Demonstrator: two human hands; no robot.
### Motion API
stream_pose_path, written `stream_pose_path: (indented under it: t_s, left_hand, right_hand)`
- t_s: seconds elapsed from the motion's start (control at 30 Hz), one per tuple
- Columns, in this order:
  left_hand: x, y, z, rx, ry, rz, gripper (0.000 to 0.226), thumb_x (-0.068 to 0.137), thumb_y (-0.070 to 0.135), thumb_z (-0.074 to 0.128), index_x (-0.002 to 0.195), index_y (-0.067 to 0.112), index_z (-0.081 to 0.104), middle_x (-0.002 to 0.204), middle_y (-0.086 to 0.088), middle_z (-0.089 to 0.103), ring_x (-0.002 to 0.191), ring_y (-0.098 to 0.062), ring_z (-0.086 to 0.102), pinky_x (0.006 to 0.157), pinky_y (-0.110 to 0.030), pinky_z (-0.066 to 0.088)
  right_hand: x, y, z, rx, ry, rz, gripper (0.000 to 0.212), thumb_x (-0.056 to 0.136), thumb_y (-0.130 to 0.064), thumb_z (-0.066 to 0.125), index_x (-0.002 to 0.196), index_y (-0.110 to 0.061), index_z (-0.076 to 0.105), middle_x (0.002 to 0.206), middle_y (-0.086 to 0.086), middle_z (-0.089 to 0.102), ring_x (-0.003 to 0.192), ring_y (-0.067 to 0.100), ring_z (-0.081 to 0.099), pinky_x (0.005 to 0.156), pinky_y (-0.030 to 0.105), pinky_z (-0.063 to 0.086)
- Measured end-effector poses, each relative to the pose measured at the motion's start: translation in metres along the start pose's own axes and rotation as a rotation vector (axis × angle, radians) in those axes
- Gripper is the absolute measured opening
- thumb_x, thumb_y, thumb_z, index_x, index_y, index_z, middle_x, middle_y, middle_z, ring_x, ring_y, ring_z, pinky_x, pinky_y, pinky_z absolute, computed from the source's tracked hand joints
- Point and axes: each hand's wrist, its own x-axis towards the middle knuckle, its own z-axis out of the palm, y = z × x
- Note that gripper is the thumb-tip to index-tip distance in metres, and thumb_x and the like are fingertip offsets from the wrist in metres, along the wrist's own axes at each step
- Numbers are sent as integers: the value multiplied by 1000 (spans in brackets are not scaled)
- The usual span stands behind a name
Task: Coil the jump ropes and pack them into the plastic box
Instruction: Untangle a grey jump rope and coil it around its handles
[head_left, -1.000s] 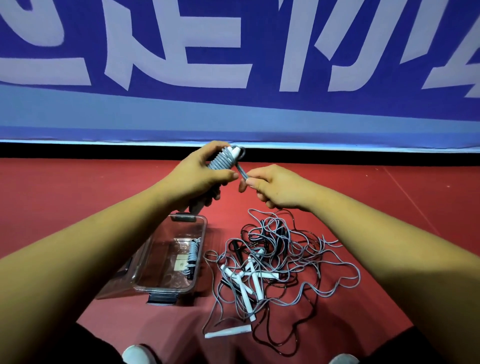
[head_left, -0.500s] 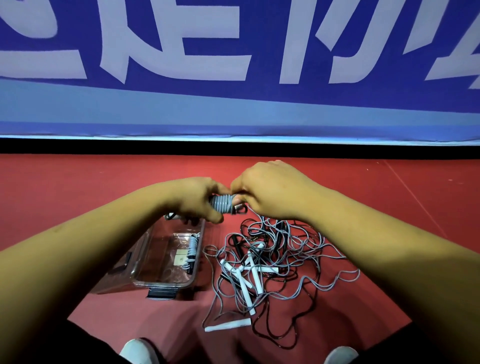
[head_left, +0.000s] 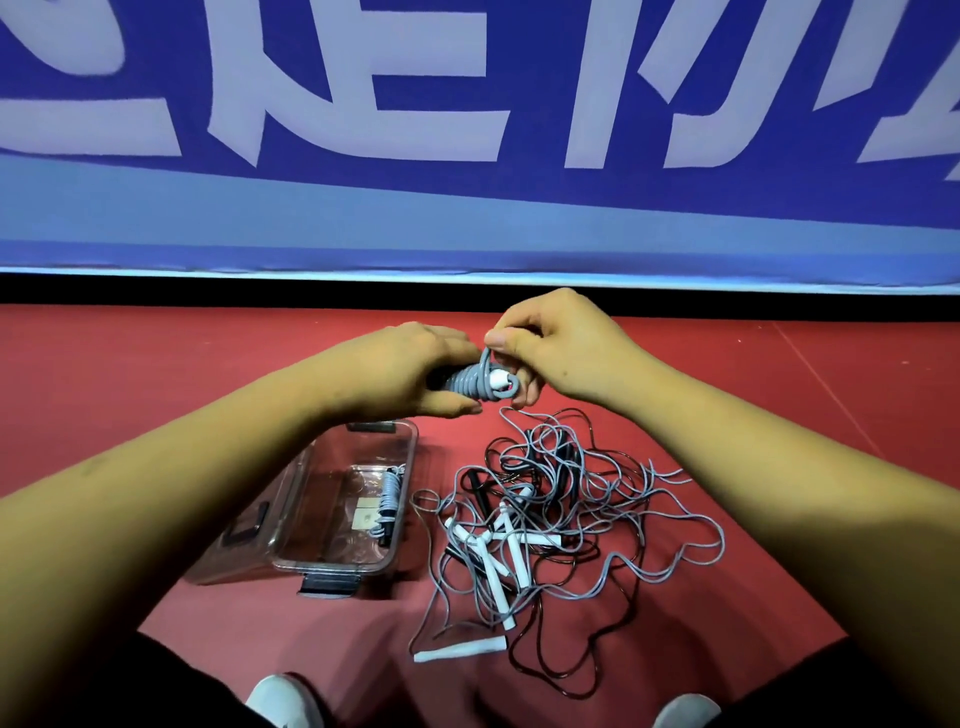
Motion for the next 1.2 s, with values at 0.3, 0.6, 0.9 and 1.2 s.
stream_pose_path:
  t_s: [0.3, 0.6, 0.9, 1.2]
  left_hand:
    - [-7, 26, -4, -447, 264, -215, 6, 75, 20, 63, 72, 19, 59, 57, 3, 47, 49, -6, 38, 46, -25, 35]
    - [-1, 31, 4, -1187, 380, -237, 19, 94, 30, 64, 110, 20, 58, 64, -14, 51, 53, -21, 26, 47, -25, 28]
    - [7, 36, -8, -1402, 458, -286, 26, 98, 39, 46, 106, 14, 51, 65, -13, 46, 46, -19, 38, 43, -22, 35]
    - [6, 30, -5, -1518, 323, -333, 37, 96, 51, 42, 113, 20, 53, 67, -8, 48, 45, -19, 45, 47, -22, 30]
  right_hand:
    - [4, 4, -8, 374, 91, 101, 27, 94, -13, 61, 74, -12, 43, 41, -1, 41, 39, 13, 26, 43, 20, 23]
    - [5, 6, -5, 393, 112, 158, 30, 94, -20, 63, 74, -10, 43, 44, 2, 42, 36, 12, 28, 43, 19, 24]
    - [1, -1, -13, 611, 274, 43, 4, 87, -6, 68, 83, -5, 67, 60, 7, 48, 53, 18, 42, 55, 28, 36]
    - [0, -10, -15, 952, 82, 1, 25, 102, -9, 42, 111, 5, 60, 70, 6, 48, 61, 16, 44, 64, 27, 38]
